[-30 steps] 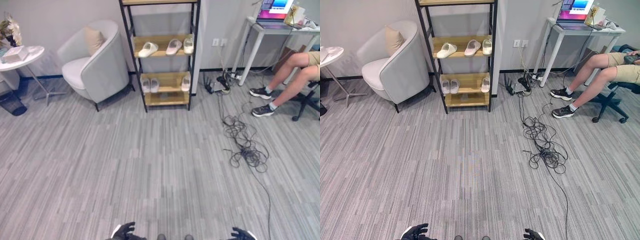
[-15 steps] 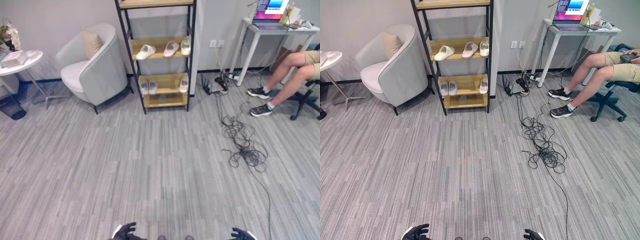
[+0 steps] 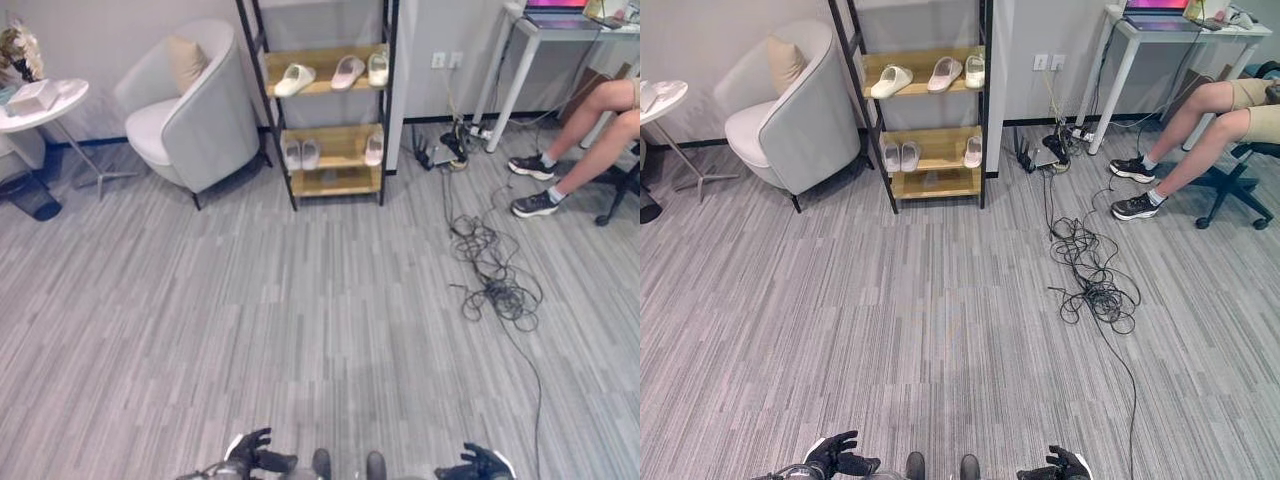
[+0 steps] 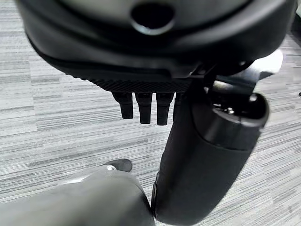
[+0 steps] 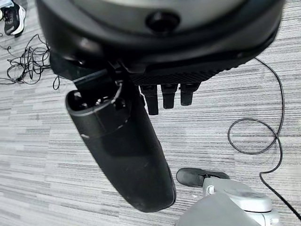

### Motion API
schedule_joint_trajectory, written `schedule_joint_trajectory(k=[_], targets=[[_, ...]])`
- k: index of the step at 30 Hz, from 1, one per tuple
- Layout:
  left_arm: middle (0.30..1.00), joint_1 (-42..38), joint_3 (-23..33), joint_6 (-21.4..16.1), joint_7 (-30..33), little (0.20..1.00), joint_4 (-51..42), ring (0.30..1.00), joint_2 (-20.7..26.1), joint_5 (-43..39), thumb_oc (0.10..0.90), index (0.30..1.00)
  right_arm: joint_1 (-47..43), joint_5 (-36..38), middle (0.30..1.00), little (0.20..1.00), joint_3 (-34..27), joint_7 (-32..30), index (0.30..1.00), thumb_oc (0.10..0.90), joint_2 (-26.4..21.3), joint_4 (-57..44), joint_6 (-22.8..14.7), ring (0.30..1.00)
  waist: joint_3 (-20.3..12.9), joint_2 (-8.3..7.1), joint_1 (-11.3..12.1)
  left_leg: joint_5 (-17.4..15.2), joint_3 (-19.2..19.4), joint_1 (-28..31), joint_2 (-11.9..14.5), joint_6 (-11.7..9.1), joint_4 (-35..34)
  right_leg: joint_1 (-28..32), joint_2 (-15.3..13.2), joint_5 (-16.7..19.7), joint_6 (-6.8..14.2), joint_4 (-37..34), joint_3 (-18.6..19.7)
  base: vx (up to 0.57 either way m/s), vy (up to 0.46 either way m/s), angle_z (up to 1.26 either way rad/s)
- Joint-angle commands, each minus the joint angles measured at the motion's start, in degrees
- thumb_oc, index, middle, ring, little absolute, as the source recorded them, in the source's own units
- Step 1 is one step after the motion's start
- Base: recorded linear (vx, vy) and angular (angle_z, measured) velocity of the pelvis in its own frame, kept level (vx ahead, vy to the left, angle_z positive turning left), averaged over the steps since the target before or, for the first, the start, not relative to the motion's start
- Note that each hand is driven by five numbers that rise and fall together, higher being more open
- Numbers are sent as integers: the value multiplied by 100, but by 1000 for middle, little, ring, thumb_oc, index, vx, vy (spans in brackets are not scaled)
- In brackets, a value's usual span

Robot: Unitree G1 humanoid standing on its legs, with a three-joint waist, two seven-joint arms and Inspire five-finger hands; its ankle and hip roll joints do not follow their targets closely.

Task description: Arrange the slippers neatly on the shoe rack.

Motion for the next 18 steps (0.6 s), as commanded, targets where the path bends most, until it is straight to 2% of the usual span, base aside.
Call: schedule_joint_trajectory(k=[1,3,6,9,10,12,13,15,16,17,18], targets=[[900,17,-91,-72,140,900,-29,900,57,6,800,900,-23,208,900,900,38,-115,900,800,-212,-209,-180,900,-86,-59,158,-155,-119,-298,-38,180,46,205,12,-606,727,337,350,252,40,0],[900,54,-92,-101,158,900,-79,900,59,-2,800,900,-10,225,900,900,60,-132,900,800,-180,-244,-165,900,-87,-97,291,144,186,-741,-62,167,-32,474,30,-726,744,252,530,408,89,-2],[900,125,-33,-70,132,900,-72,900,62,39,800,900,41,178,900,900,79,-75,900,800,-96,-270,-116,900,-178,-125,382,62,255,-684,-68,271,-40,627,9,-891,754,341,741,268,99,-37],[900,137,-41,-45,130,900,-28,900,64,151,800,900,56,288,900,900,-35,-25,900,800,10,-218,-108,900,-288,-224,410,-128,286,-595,-136,396,91,634,-230,-911,896,730,810,313,130,-49],[900,133,-31,-49,132,900,-23,900,69,138,800,900,48,317,900,900,-58,0,900,800,17,-213,-109,900,-308,-235,420,-194,292,-524,-149,454,85,552,-297,-837,976,1005,809,254,123,-41],[900,115,-33,-40,108,900,-81,900,101,90,800,900,11,339,900,900,-52,54,900,800,43,-245,-98,900,-265,-235,425,-352,282,-301,-200,597,55,145,-375,-399,1180,1947,863,223,111,-27],[900,99,-50,-36,110,900,-129,900,130,78,800,900,-26,352,900,900,-36,67,900,800,42,-257,-92,900,-205,-216,380,-409,235,-184,-212,665,34,-90,-374,-49,1248,2404,885,184,97,-18],[900,65,-80,-24,113,900,-158,900,165,90,800,900,-99,386,900,900,-30,67,900,800,49,-306,-101,900,-77,-114,308,-544,177,36,-163,758,31,-475,-393,316,1289,3148,755,253,119,1],[900,54,-82,-19,129,900,-170,900,182,72,800,900,-115,427,900,900,-48,65,900,800,86,-349,-112,900,-45,41,257,-649,124,313,-43,793,-46,-948,-442,290,1195,3436,399,264,109,6],[900,56,-82,-20,129,900,-169,900,181,71,800,900,-112,427,900,900,-47,65,900,800,84,-350,-112,900,-33,26,238,-664,110,329,-63,793,-41,-943,-464,246,1193,3480,385,336,107,-8],[900,54,-82,-20,134,900,-146,900,184,87,800,900,-123,423,900,900,-56,58,900,800,88,-367,-122,900,-60,80,197,-733,72,510,-29,799,-119,-1165,-445,132,1123,3320,210,156,21,-6]])
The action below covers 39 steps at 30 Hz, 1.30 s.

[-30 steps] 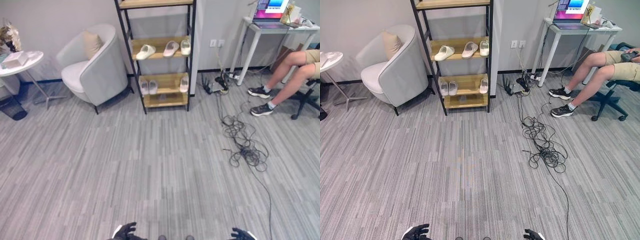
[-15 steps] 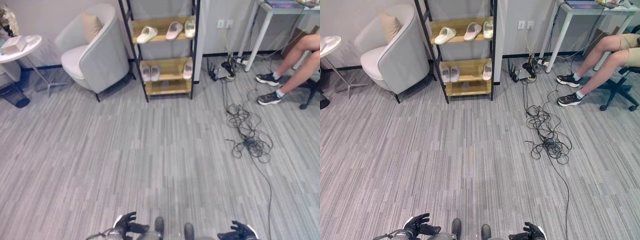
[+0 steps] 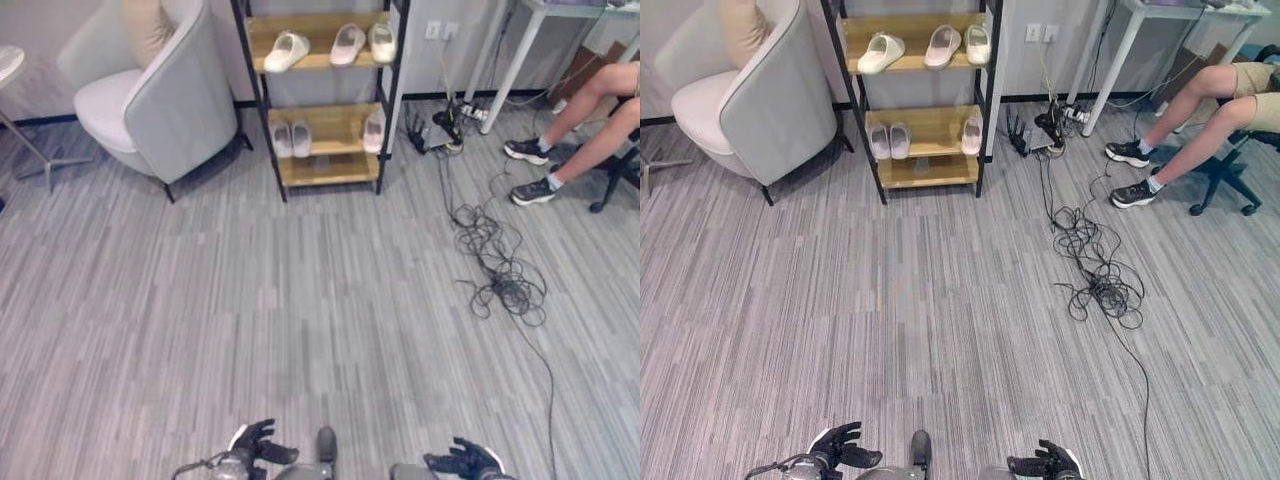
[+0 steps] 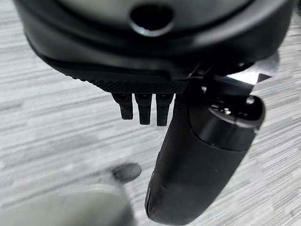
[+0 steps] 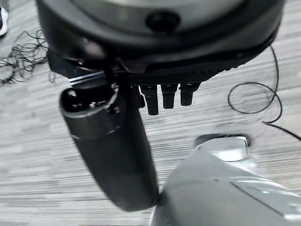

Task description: Arrange the slippers neatly on the shoe rack.

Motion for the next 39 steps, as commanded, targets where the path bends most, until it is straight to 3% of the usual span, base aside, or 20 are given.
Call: schedule_joint_trajectory(k=[1,3,6,10,11,13,14,16,19,21,24,25,26,27,29,31,32,34,37,39], targets=[[900,155,125,-59,95,900,-123,900,79,83,800,900,32,143,900,900,49,-6,900,800,-150,-307,-98,900,-60,56,-82,-642,-509,-180,244,-349,711,228,271,1322,-89,-921,-333,426,22,-5],[900,178,115,-63,69,900,-83,900,57,92,800,900,38,154,900,900,48,-4,900,800,-161,-287,-96,900,-84,76,-232,-801,-634,195,215,-369,562,-24,421,1049,-129,-1436,-547,454,-36,2],[900,195,123,-92,65,900,103,900,6,240,800,900,79,183,900,900,57,15,900,800,-214,-212,-71,900,-107,-20,-600,-1130,-1007,979,118,-464,236,-509,630,1436,-19,-3236,-638,474,-78,10],[900,160,139,-105,47,900,206,900,-44,314,800,900,169,170,900,900,28,21,900,800,-243,-180,-54,900,-125,36,-743,-1303,-1225,1371,205,-568,194,-477,726,1668,13,-3632,-554,452,-154,50],[900,206,138,-115,34,900,233,900,-85,335,800,900,238,170,900,900,31,41,900,800,-237,-152,-51,900,-211,46,-741,-1301,-1297,1470,302,-651,320,-383,746,1731,-130,-3495,-471,365,-199,82],[900,231,167,-111,-1,900,232,900,-111,259,800,900,273,180,900,900,22,55,900,800,-230,-120,-54,900,-254,106,-752,-1085,-1324,1426,400,-780,536,-317,807,1717,-203,-3429,-493,328,-199,66],[900,249,206,-120,-28,900,164,900,-116,83,800,900,272,207,900,900,30,51,900,800,-229,-119,-79,900,-243,153,-722,-487,-1251,1169,449,-1019,1250,-77,836,1631,-312,-3440,-527,264,-207,39],[900,242,225,-130,-37,900,0,900,-79,-121,800,900,263,324,900,900,13,35,900,800,-223,-227,-130,900,-122,-1,-659,162,-1001,518,474,-1143,2455,234,746,1426,-485,-3374,-441,277,-255,9],[900,223,248,-99,56,900,-159,900,-13,-233,800,900,208,445,900,900,13,-23,900,800,-239,-278,-119,900,6,-213,-519,267,-534,-123,603,-1031,3543,568,703,1154,-717,-3265,-286,239,-184,-17],[900,182,212,-108,66,900,-217,900,0,-243,800,900,237,489,900,900,17,-34,900,800,-262,-329,-108,900,16,-286,-391,23,-281,-690,573,-898,3439,882,658,935,-760,-3229,-193,406,-122,-9],[900,190,149,-110,54,900,-198,900,-17,-180,800,900,259,473,900,900,0,-18,900,800,-301,-367,-113,900,-4,-217,-281,-235,-91,-968,543,-840,2850,1196,696,706,-690,-3288,-144,382,23,2],[900,200,137,-117,56,900,-233,900,-11,-139,800,900,274,435,900,900,11,-41,900,800,-334,-404,-120,900,-39,-127,-174,-168,170,-1263,581,-853,1935,1479,762,556,-623,-3398,-152,318,44,-12],[900,207,133,-116,57,900,-236,900,-13,-139,800,900,282,434,900,900,11,-41,900,800,-336,-405,-120,900,-24,-149,-166,-178,188,-1201,553,-846,1894,1524,732,530,-614,-3408,-143,585,92,3],[900,233,142,-119,73,900,-263,900,-3,-102,800,900,267,387,900,900,19,-59,900,800,-348,-419,-106,900,-57,-21,-36,167,235,-1321,564,-909,1113,1820,847,399,-577,-3478,-40,307,57,-1],[900,245,145,-117,86,900,-251,900,-4,-104,800,900,255,371,900,900,27,-59,900,800,-348,-429,-100,900,-67,-8,35,345,193,-1402,519,-943,941,1979,865,365,-573,-3480,51,448,78,-8],[900,299,206,-111,56,900,-140,900,-23,-94,800,900,268,253,900,900,27,-29,900,800,-310,-423,-91,900,-195,-37,120,326,-14,-1260,403,-880,751,2202,774,224,-473,-3389,170,516,118,-22],[900,322,198,-93,23,900,-14,900,-46,-50,800,900,308,125,900,900,9,2,900,800,-285,-392,-90,900,-319,-95,134,226,-59,-1132,273,-760,765,2146,595,348,-275,-2998,136,363,128,-45],[900,316,185,-83,7,900,-9,900,-42,-15,800,900,317,116,900,900,7,16,900,800,-264,-425,-88,900,-342,-143,131,141,-22,-1037,206,-677,761,1979,484,619,-140,-2567,140,262,102,-53],[900,231,116,-47,-20,900,-89,900,26,27,800,900,224,139,900,900,75,77,900,800,-209,-505,-87,900,-182,-36,-15,-220,-92,-516,199,-414,750,1105,341,1703,59,-787,92,257,107,-39],[900,224,116,-44,-15,900,-115,900,45,25,800,900,224,119,900,900,89,82,900,800,-191,-548,-86,900,-153,44,-25,-286,-127,-410,258,-381,749,876,292,1648,29,-481,-43,214,74,14]])
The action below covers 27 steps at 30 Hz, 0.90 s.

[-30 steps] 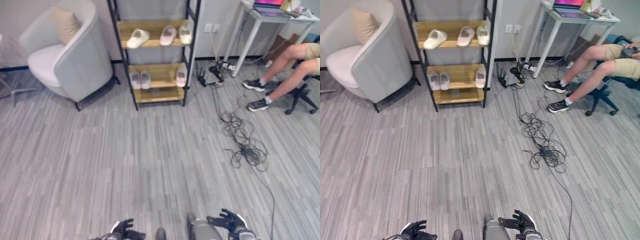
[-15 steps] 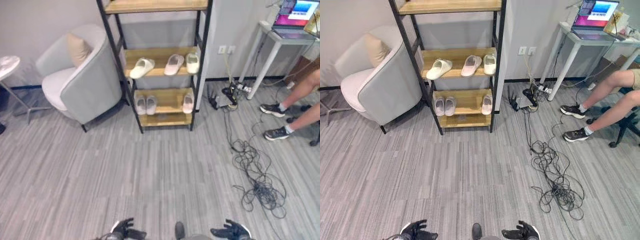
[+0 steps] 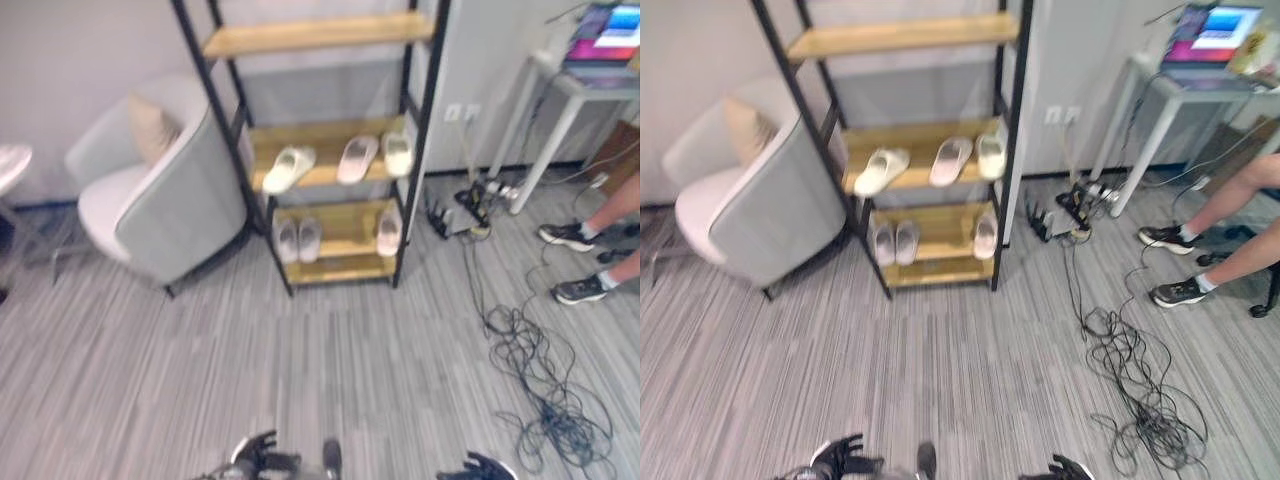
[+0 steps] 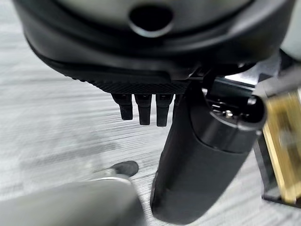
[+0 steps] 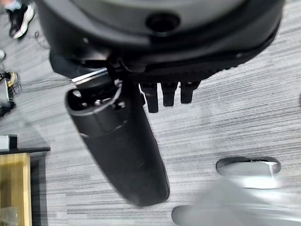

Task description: Arrange the slippers neatly on the shoe rack.

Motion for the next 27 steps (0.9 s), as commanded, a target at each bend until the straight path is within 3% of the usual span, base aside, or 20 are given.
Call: schedule_joint_trajectory(k=[1,4,6,7,8,10,12,15,16,17,19,22,26,27], targets=[[900,-1,146,-16,37,900,-194,900,159,167,800,900,-244,-185,900,900,-138,34,900,800,-7,-361,-243,900,202,-66,181,-791,-210,-45,92,-241,685,164,-581,1732,305,-724,171,271,24,35],[900,11,194,-18,38,900,-160,900,150,112,800,900,-292,-182,900,900,-90,52,900,800,-9,-368,-241,900,194,-69,21,-1082,-440,401,3,-229,603,-230,-460,1181,160,-1371,-108,437,-29,22],[900,46,205,-31,42,900,-30,900,129,168,800,900,-357,-189,900,900,-29,79,900,800,-63,-358,-241,900,179,-179,-181,-1355,-653,890,-124,-278,437,-745,-305,1289,222,-2702,-305,604,-119,-5],[900,38,217,-44,39,900,25,900,111,204,800,900,-363,-180,900,900,-19,84,900,800,-85,-363,-239,900,207,-146,-278,-1458,-759,1132,-93,-307,336,-778,-232,1406,266,-3208,-367,357,-80,-7],[900,37,218,-44,39,900,25,900,110,204,800,900,-363,-180,900,900,-19,84,900,800,-87,-363,-239,900,216,-141,-279,-1461,-761,1144,-87,-307,333,-764,-228,1408,266,-3215,-371,372,-88,15],[900,15,247,-77,19,900,110,900,84,318,800,900,-307,-191,900,900,-45,89,900,800,-105,-442,-219,900,236,-123,-509,-1624,-977,1575,-50,-409,164,-1016,-153,1723,395,-3812,-203,471,-172,56],[900,37,236,-114,31,900,117,900,57,347,800,900,-229,-191,900,900,-44,81,900,800,-118,-477,-240,900,185,-141,-508,-1707,-1069,1644,-59,-463,255,-829,-228,1839,289,-3857,-107,381,-206,64],[900,70,231,-95,14,900,133,900,28,374,800,900,-141,-209,900,900,-78,81,900,800,-140,-468,-227,900,82,-59,-547,-1584,-1157,1697,98,-629,451,-734,-178,1831,184,-3728,-90,304,-196,70],[900,72,212,-102,6,900,101,900,9,344,800,900,-133,-213,900,900,-54,72,900,800,-145,-423,-244,900,60,2,-520,-1108,-1110,1500,207,-896,1043,-499,-159,1776,80,-3786,-193,231,-179,48],[900,71,197,-96,-9,900,62,900,14,324,800,900,-151,-208,900,900,-39,71,900,800,-168,-427,-245,900,76,0,-503,-884,-1056,1322,237,-984,1423,-350,-164,1711,39,-3850,-198,286,-237,32],[900,5,143,-101,13,900,-132,900,43,216,800,900,-218,-109,900,900,-41,23,900,800,-191,-513,-290,900,206,-145,-445,-276,-817,633,315,-1112,2602,-14,-252,1565,-120,-3892,-136,183,-194,3],[900,-39,86,-54,31,900,-220,900,84,205,800,900,-180,-64,900,900,-64,-20,900,800,-250,-564,-251,900,301,-365,-334,-298,-433,102,412,-970,3191,320,-307,1342,-282,-3847,-11,239,-168,-16],[900,-52,11,-55,22,900,-212,900,34,249,800,900,-129,-47,900,900,-78,-24,900,800,-314,-564,-262,900,296,-355,-215,-722,-225,-159,417,-839,2430,617,-261,1061,-243,-3841,60,261,11,-9],[900,-48,-14,-51,13,900,-202,900,13,207,800,900,-125,-44,900,900,-79,-21,900,800,-332,-548,-251,900,304,-324,-148,-765,-192,-331,418,-868,1788,749,-245,913,-209,-3813,80,263,58,2]])
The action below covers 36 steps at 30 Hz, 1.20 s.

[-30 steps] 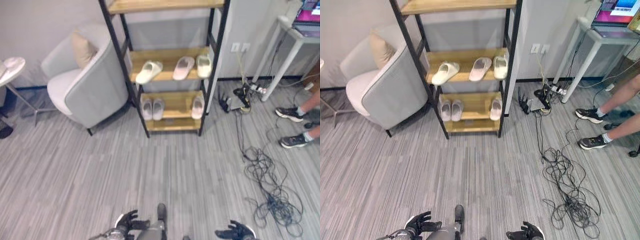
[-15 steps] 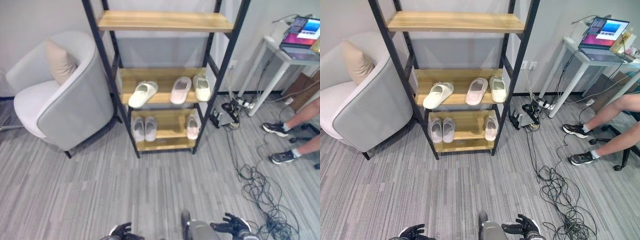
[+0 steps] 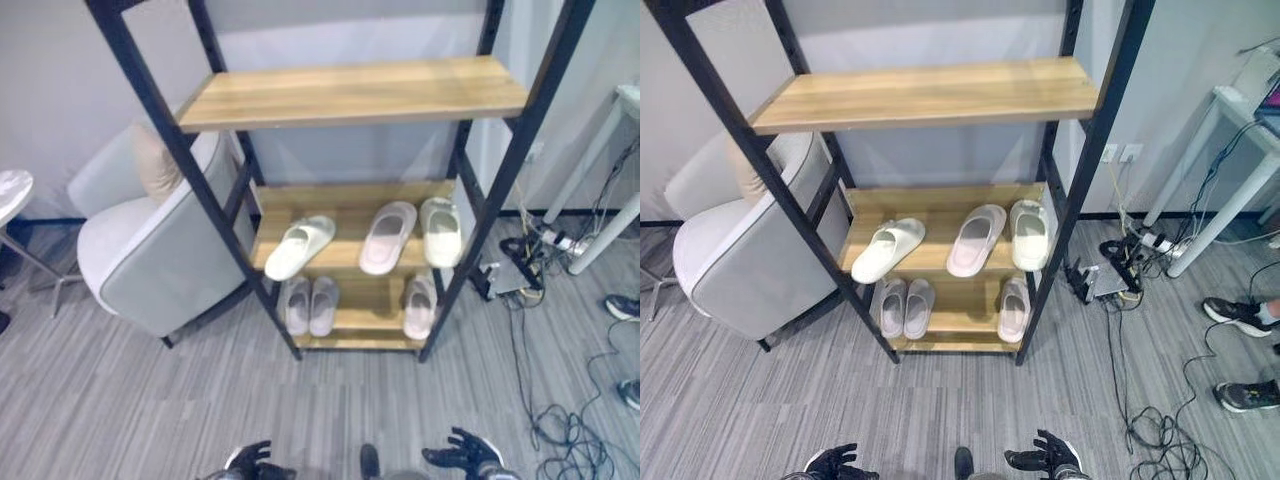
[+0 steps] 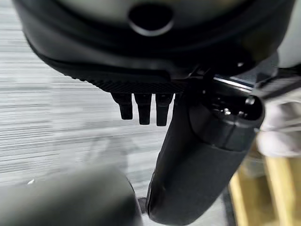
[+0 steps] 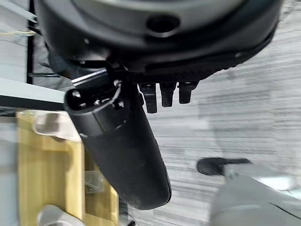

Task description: Arrange the slippers neatly on the shoe rack.

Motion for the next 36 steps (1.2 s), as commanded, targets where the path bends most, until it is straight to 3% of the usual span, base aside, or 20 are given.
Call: schedule_joint_trajectory(k=[1,4,7,11,14,17,20,22,30,36], targets=[[900,0,-186,-126,27,900,-125,900,71,-12,800,900,179,-63,900,900,-93,-65,900,800,-357,-298,-128,900,136,75,131,799,180,-156,2,142,-1206,161,-274,-838,1060,597,262,345,70,9],[900,5,-203,-135,39,900,-125,900,56,-26,800,900,156,-92,900,900,-82,-73,900,800,-351,-299,-123,900,151,165,267,1196,107,-429,-55,82,-1710,503,-186,-1012,1086,586,368,262,70,-9],[900,90,-152,-130,-5,900,15,900,-6,-25,800,900,163,-259,900,900,-19,-3,900,800,-311,-339,-128,900,41,194,343,982,-64,-276,-199,154,-1684,592,-296,-1163,1191,795,446,183,107,-48],[900,116,-19,-123,-24,900,93,900,8,-122,800,900,157,-341,900,900,-20,58,900,800,-209,-402,-106,900,-77,133,427,691,138,-81,-298,374,-1645,439,-594,-1169,1418,1274,493,124,128,-45],[900,82,26,-118,-5,900,14,900,87,-172,800,900,45,-319,900,900,18,78,900,800,-154,-422,-90,900,3,167,391,547,229,105,-311,526,-1621,-83,-678,-838,1599,2073,577,59,110,-33],[900,87,90,-119,1,900,-12,900,149,-198,800,900,42,-323,900,900,45,77,900,800,-90,-490,-104,900,21,210,360,460,210,253,-316,577,-1674,-340,-722,-748,1635,2214,469,67,45,-27],[900,89,150,-131,13,900,44,900,191,-189,800,900,2,-458,900,900,125,53,900,800,-120,-566,-117,900,-65,236,324,410,157,469,-320,563,-1907,-474,-769,-680,1580,1641,171,115,-38,-6],[900,109,174,-133,34,900,116,900,242,-113,800,900,-11,-633,900,900,259,51,900,800,-196,-770,-103,900,-80,158,282,386,149,583,-365,503,-1940,-388,-846,-557,1597,979,-44,138,-68,5],[900,189,188,-117,18,900,70,900,177,101,800,900,141,-872,900,900,564,271,900,800,-422,-2233,-155,900,-242,133,300,533,137,817,-242,410,-2393,-2,-703,-510,1529,481,62,55,-59,8],[900,139,-7,-92,-33,900,-34,900,40,392,800,900,201,-787,900,900,1047,905,900,800,-793,-3965,-186,900,-289,121,300,753,107,943,-161,304,-2790,246,-586,-503,1479,110,34,13,-47,-4]])
